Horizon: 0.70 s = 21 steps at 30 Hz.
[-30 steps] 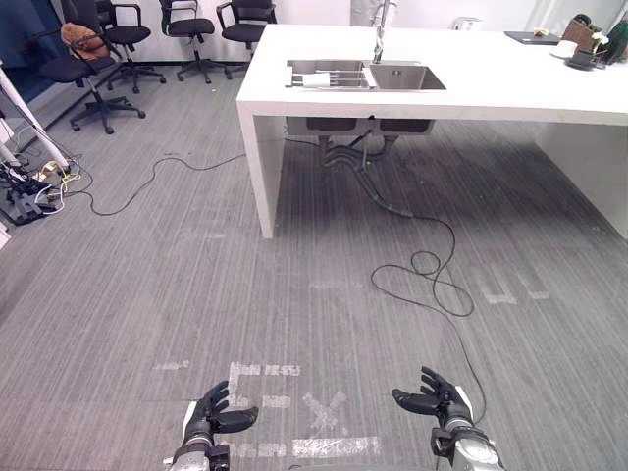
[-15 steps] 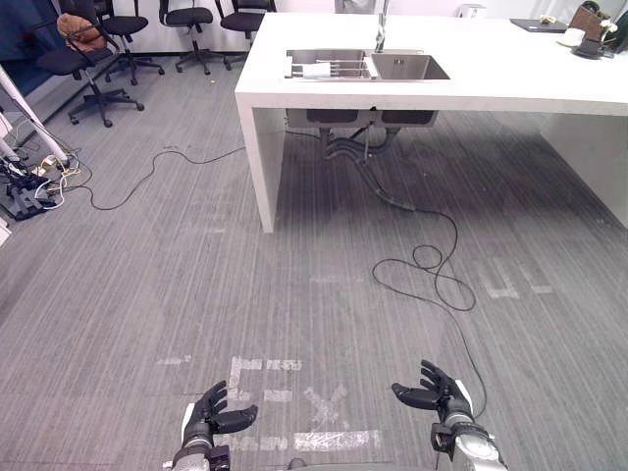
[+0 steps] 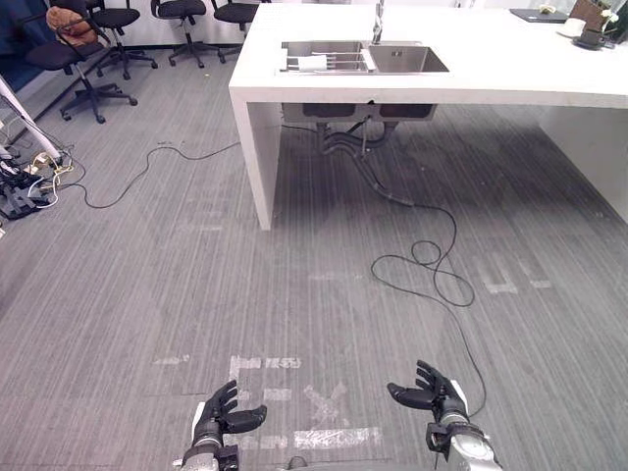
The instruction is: Walk over to the sink, pick up the cup, carry it to the dishwasher, place the cup inside the dishwasher, then close the dishwasher door
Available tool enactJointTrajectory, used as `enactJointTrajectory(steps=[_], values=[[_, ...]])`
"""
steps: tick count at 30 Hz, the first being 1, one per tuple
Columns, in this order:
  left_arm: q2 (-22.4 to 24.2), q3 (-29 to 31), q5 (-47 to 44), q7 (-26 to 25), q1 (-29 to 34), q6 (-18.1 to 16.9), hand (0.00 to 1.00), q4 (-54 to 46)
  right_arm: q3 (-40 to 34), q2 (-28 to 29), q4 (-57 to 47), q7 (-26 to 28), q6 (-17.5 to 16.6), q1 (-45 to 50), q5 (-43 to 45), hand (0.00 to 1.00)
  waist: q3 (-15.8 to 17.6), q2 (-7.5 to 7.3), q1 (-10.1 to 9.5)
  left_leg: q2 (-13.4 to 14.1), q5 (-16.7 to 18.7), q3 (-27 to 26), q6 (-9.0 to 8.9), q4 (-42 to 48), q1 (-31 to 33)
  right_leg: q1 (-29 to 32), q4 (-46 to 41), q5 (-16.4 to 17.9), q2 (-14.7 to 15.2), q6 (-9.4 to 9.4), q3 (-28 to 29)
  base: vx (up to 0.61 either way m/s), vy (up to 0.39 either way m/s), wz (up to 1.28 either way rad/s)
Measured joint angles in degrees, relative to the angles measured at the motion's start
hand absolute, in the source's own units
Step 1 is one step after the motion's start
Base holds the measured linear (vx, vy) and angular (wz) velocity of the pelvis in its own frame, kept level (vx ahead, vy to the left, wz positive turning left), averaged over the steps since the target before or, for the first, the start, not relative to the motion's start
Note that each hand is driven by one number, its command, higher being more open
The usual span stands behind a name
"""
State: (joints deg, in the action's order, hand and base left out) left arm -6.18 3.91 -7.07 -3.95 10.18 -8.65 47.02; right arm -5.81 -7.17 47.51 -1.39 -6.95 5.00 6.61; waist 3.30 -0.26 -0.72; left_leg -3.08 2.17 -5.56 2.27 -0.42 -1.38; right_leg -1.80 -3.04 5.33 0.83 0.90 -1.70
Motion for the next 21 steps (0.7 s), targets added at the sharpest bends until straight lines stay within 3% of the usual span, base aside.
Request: enactJointTrajectory(steps=[3, 5, 8, 11, 12, 13, 16, 18, 19, 20, 21], values=[[0.0, 0.0, 0.0, 0.0, 0.2, 0.1, 0.9, -2.1, 0.0, 0.0, -0.4, -0.3, 0.0, 0.0, 0.0, 0.9, 0.0, 0.15, -0.13, 0.3, 3.1, -0.9, 0.28, 4.8, 3.1, 1.8, -1.3, 0.7, 0.1, 0.31, 0.9, 0.03, 0.027, -0.17], [0.2, 0.0, -0.1, -0.1, 0.2, 0.1, 0.9, -4.1, 0.0, -0.1, -1.3, -0.4, 0.0, -0.3, 0.1, 0.9, 0.4, 0.61, -0.55, 0.5, 6.2, -2.1, 0.65, 9.5, 5.6, 4.5, -6.0, 3.1, 0.2, 0.85, 1.9, 0.05, 0.047, -0.3], [0.3, -0.4, -0.1, -0.2, 0.1, 0.1, 0.9, -4.7, 0.0, -0.3, -1.2, -0.6, 0.0, -0.3, 0.1, 0.9, 1.3, 1.39, -0.74, 0.7, 10.2, -3.0, 1.6, 14.0, 5.6, 9.6, -20.6, 7.5, 0.6, 3.79, 2.0, 0.06, 0.046, -0.17], [-0.4, -1.0, -0.3, -0.9, 0.1, 0.1, 0.9, -6.3, 0.7, -0.3, -1.2, -0.6, 0.1, -0.3, 0.1, 0.9, 3.0, 0.75, -0.64, 0.5, 12.4, -2.6, 2.99, 16.1, 3.1, 17.0, -39.9, 7.4, 2.1, 4.1, -0.3, 0.16, 0.048, 0.06], [-0.5, -1.0, -0.3, -1.1, 0.1, 0.1, 0.9, -6.3, 0.9, -0.3, -1.2, -0.6, 0.2, -0.3, 0.1, 0.9, 3.2, 0.78, -0.63, 0.4, 13.0, -2.4, 3.03, 16.5, 2.7, 18.2, -42.5, 8.2, 2.6, 3.8, -1.1, 0.27, 0.027, 0.13], [-0.7, -1.0, -0.5, -1.1, 0.1, 0.2, 0.9, -6.3, 1.2, -0.3, -1.2, -0.6, 0.2, -0.4, 0.1, 0.9, 3.5, 0.64, -0.3, 0.4, 13.7, -1.8, 3.04, 16.5, 1.6, 19.9, -44.5, 9.9, 3.5, 3.14, -2.7, 0.31, 0.007, 0.24], [-0.4, -1.0, -1.0, -1.1, -1.1, 0.2, 0.9, -6.3, 1.7, -1.2, -0.9, -0.6, 0.2, -1.6, 0.1, 0.9, 4.7, 1.47, 0.65, 1.7, 14.1, 0.1, 2.19, 14.0, -1.8, 22.9, -37.5, 11.5, 3.1, 1.76, -5.6, 0.33, -0.038, 0.27], [-0.5, -1.1, -1.3, -1.2, -2.3, 0.2, 0.9, -6.0, 1.9, -2.0, -0.8, -0.4, 0.3, -2.6, 0.1, 0.9, 5.4, 2.74, 0.62, 3.7, 14.4, 0.5, 0.34, 12.2, -3.8, 24.8, -27.7, 9.0, 1.0, 2.02, -5.9, 0.35, -0.089, 0.19], [-1.0, -1.4, -1.3, -1.2, -2.7, 0.1, 0.9, -6.0, 1.9, -2.0, -1.0, -0.4, 0.3, -2.6, 0.1, 0.9, 5.2, 2.08, 0.66, 3.7, 15.0, 0.9, -1.13, 11.1, -5.1, 24.9, -20.4, 3.1, 0.7, 1.06, -5.7, 0.43, -0.147, 0.29], [-2.0, -1.5, -1.3, -1.2, -2.5, 0.1, 0.9, -5.7, 2.0, -1.8, -0.9, -0.5, 0.3, -1.8, 0.1, 0.9, 4.4, 0.18, 0.82, 2.9, 16.3, 1.4, -3.21, 10.8, -7.1, 24.8, -17.9, -4.8, 1.7, -1.4, -5.1, 0.57, -0.223, 0.32], [-1.4, -1.3, -1.3, -1.4, -2.6, 0.1, 0.9, -4.7, 2.3, -2.3, -0.5, -0.5, 0.5, -1.6, 0.1, 0.9, 4.1, 0.67, 1.01, 4.1, 17.3, 1.8, -4.37, 12.0, -8.0, 24.6, -20.1, -4.8, 1.1, -6.56, -5.5, 0.5, -0.215, 0.26]])
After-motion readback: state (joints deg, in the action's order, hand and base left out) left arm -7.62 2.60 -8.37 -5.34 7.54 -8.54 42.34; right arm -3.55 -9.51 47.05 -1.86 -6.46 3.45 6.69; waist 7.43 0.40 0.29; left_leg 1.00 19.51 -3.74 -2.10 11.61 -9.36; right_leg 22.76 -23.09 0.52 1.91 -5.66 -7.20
